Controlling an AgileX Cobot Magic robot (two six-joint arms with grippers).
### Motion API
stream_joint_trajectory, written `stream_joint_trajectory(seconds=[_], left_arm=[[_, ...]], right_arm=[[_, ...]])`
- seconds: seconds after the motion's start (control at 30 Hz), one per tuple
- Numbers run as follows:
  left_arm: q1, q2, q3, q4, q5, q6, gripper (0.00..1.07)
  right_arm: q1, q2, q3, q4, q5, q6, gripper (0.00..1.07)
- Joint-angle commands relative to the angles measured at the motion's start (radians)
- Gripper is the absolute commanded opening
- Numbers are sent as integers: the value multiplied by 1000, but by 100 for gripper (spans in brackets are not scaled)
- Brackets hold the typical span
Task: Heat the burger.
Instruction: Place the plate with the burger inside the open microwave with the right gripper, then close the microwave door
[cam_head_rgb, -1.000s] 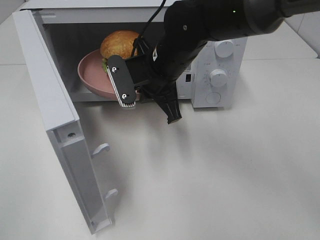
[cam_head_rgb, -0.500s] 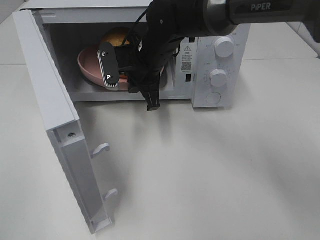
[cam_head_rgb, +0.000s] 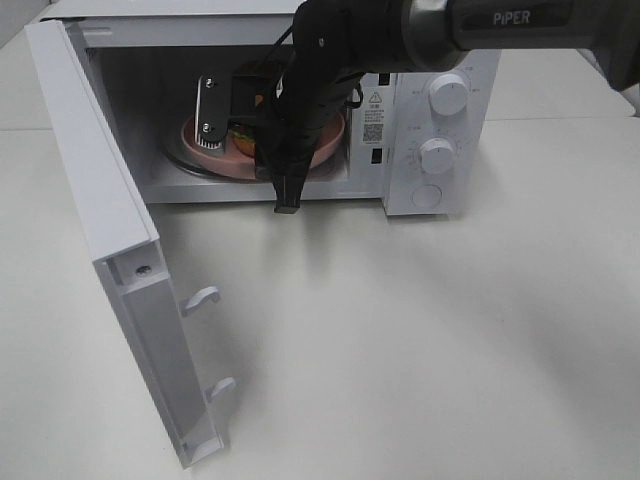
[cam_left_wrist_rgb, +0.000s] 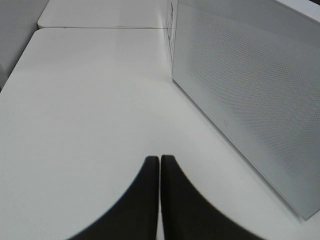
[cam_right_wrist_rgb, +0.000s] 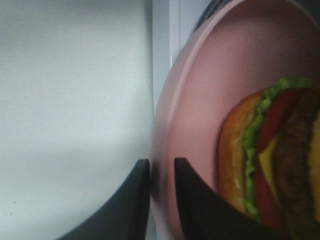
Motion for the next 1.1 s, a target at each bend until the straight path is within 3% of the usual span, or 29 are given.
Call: stream_joint_trajectory(seconds=[0.03, 0.07, 0.13, 0.17, 0.23, 0.4, 0.87, 1.1], left_arm=[[3, -19, 2, -2, -9, 0, 0], [3, -19, 2, -2, -9, 0, 0], [3, -19, 2, -2, -9, 0, 0], [3, -19, 2, -2, -9, 0, 0], [3, -19, 2, -2, -9, 0, 0], [3, -19, 2, -2, -9, 0, 0], [3, -19, 2, -2, -9, 0, 0], [3, -19, 2, -2, -9, 0, 0]], right_arm=[[0, -12, -8, 0, 19, 61, 40], [0, -12, -8, 0, 19, 61, 40], [1, -24, -8, 0, 35, 94, 54], [1, -24, -8, 0, 35, 94, 54], [6, -44, -8, 1, 57, 137, 65], [6, -68, -12, 5, 126, 299, 74], [6, -157, -12, 16, 317, 659, 76], [6, -181, -12, 99, 475, 795, 76]])
